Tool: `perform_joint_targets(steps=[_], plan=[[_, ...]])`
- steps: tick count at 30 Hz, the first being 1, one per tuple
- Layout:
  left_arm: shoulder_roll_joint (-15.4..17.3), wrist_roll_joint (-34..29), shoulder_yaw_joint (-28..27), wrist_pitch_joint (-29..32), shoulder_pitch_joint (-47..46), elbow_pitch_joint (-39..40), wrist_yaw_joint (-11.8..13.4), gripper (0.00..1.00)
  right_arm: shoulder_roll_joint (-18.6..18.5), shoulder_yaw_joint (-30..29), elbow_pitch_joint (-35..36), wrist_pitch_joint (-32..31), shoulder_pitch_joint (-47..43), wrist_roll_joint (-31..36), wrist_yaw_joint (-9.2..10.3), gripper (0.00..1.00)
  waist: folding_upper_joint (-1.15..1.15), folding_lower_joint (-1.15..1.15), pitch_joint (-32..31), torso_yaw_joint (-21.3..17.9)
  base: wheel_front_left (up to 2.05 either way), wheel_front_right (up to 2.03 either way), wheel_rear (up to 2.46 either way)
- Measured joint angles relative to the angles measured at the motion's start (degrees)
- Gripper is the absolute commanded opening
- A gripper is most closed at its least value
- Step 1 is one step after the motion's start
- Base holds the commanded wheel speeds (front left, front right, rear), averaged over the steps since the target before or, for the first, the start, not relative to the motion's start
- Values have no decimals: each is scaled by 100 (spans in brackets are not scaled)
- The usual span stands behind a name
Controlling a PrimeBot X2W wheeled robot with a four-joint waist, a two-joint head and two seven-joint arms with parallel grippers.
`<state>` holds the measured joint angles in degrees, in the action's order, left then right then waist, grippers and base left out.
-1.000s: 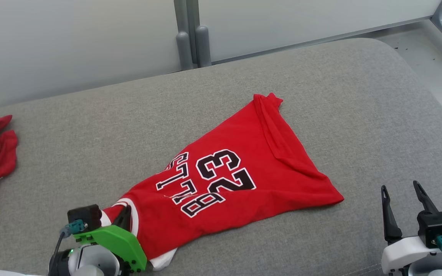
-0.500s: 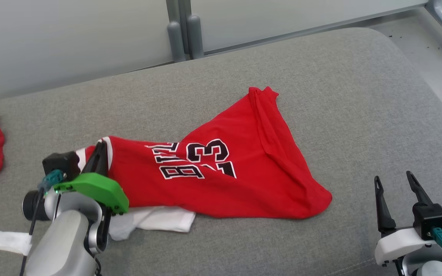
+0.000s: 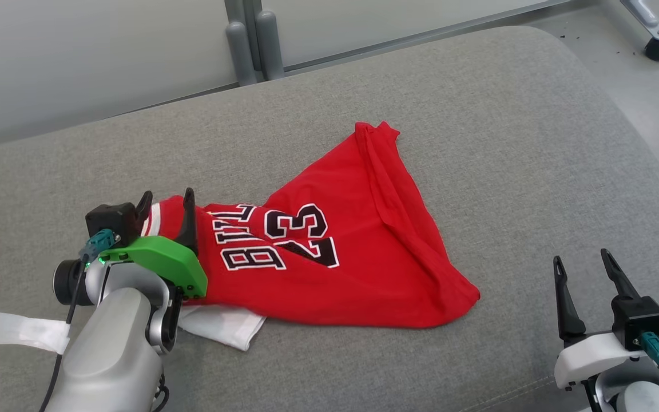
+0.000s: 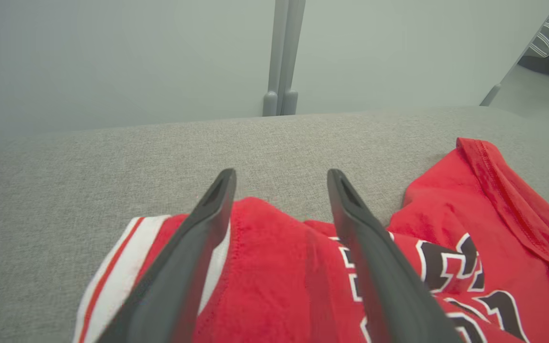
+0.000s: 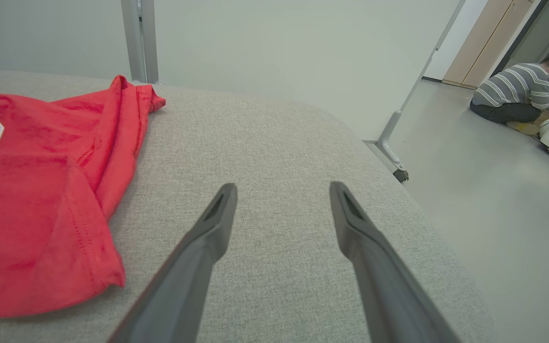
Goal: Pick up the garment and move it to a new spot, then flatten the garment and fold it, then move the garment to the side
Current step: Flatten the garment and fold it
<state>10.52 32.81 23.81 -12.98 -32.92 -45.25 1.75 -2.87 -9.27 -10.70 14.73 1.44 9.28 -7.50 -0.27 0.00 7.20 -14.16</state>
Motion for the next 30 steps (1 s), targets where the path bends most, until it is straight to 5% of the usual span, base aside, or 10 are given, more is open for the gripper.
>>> perform_joint_targets(steps=[10,19,30], plan=[[41,-25,53,-170,443,138,-212,100,1,-40,4,7,-165,-25,0,100,0,0,-280,396,0,0,0],[130,294,118,396,1435,292,-233,100,2,66,26,-5,-263,-102,0,100,0,0,-602,789,0,0,0],[113,586,-26,531,1566,97,-196,100,4,56,118,-40,-258,-49,0,100,0,0,-437,574,0,0,0]])
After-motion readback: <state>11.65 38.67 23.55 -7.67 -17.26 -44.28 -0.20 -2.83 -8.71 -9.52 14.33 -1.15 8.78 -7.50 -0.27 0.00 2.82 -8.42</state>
